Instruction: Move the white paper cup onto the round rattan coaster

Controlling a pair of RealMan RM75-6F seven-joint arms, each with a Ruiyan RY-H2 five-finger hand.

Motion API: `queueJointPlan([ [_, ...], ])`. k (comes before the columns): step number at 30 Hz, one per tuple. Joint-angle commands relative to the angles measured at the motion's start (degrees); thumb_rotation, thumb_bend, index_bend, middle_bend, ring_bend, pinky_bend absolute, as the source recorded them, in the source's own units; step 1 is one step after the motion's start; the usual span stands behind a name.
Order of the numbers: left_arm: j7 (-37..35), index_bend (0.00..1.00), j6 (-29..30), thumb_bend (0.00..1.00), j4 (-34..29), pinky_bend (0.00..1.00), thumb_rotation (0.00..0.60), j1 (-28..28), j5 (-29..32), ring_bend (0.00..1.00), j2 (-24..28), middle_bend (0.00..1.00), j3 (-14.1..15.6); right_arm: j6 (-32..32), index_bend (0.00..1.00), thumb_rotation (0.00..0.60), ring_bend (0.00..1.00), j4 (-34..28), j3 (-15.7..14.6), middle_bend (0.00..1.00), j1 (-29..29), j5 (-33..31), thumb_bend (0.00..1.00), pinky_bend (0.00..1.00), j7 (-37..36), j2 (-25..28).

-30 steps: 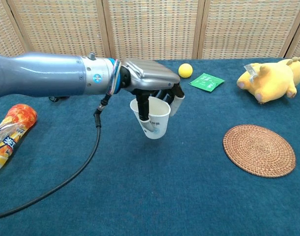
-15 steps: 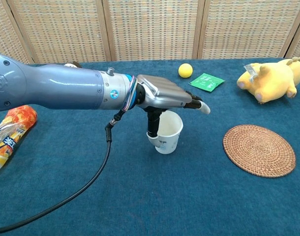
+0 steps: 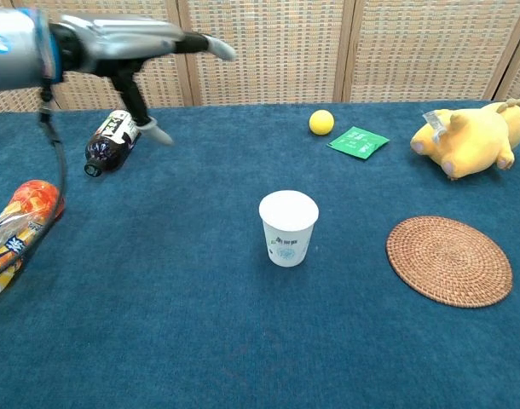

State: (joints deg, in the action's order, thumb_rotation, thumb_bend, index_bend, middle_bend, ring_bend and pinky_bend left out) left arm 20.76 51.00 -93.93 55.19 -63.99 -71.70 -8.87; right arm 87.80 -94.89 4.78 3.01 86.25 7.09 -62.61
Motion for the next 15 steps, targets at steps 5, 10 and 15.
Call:
queueJointPlan([
  [5, -3.9, 0.00, 18.3, 0.00, -5.0, 0.00, 0.600, -15.9, 0.0, 0.00, 8.1, 0.00, 4.0, -0.9, 0.08, 0.600, 0.00, -1.1, -0.5, 0.00, 0.7, 1.0, 0.00, 0.00, 1.1, -0.4],
  [10, -4.2, 0.00, 24.8, 0.00, -8.5, 0.00, 0.600, -23.5, 2.7, 0.00, 11.8, 0.00, 6.2, -5.6, 0.08, 0.600, 0.00, -2.1, -0.6, 0.00, 3.4, 1.4, 0.00, 0.00, 0.4, 1.3],
  [15, -5.3, 0.00, 30.0, 0.00, -8.6, 0.00, 0.600, -30.1, 1.7, 0.00, 11.2, 0.00, 8.8, -15.2, 0.08, 0.600, 0.00, -5.5, -0.7, 0.00, 9.6, 3.4, 0.00, 0.00, -0.6, 4.0],
])
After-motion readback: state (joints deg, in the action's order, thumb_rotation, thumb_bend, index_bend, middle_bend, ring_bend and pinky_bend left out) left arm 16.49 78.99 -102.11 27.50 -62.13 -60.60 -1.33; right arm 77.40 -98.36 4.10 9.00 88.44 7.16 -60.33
